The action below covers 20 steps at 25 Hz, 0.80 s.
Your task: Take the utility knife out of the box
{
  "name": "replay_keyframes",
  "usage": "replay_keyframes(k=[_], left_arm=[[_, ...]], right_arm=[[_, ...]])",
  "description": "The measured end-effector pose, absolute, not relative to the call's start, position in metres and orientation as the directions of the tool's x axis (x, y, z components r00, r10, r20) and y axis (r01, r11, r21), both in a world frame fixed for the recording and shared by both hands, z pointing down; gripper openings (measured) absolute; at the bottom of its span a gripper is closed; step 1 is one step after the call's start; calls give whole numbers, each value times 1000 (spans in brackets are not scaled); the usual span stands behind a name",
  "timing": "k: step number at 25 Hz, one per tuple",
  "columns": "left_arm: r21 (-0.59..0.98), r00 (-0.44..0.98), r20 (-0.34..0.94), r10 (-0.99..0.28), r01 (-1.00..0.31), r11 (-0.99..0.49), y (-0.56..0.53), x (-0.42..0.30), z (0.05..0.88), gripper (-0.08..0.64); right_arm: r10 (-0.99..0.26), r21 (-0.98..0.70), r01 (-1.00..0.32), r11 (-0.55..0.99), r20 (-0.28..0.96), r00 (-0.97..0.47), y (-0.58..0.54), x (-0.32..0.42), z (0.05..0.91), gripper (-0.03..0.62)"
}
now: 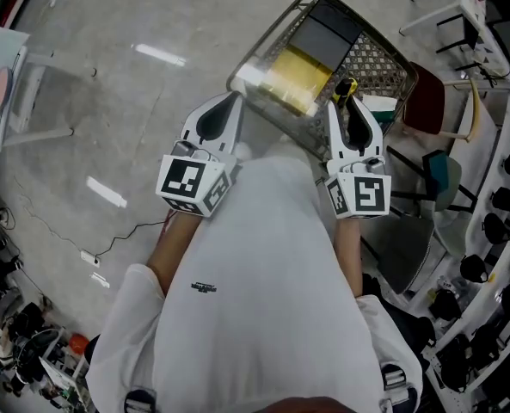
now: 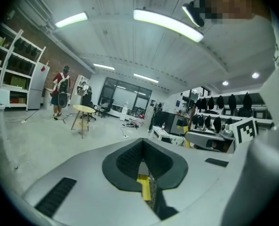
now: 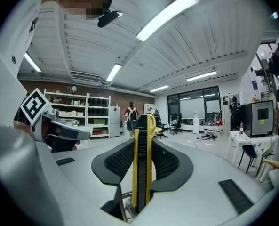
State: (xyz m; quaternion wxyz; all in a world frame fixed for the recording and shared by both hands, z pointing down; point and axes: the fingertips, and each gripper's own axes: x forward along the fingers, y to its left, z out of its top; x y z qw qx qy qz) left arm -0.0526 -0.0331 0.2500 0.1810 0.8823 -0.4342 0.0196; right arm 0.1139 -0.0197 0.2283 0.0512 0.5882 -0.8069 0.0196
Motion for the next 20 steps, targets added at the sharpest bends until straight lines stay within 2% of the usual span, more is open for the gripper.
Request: replay_keyframes(k=[20], left_arm=[[312, 627, 196, -754, -769, -558, -32, -57, 254, 2]], right_arm=[[-955, 18, -960, 279, 108, -276, -18, 113, 233, 104]])
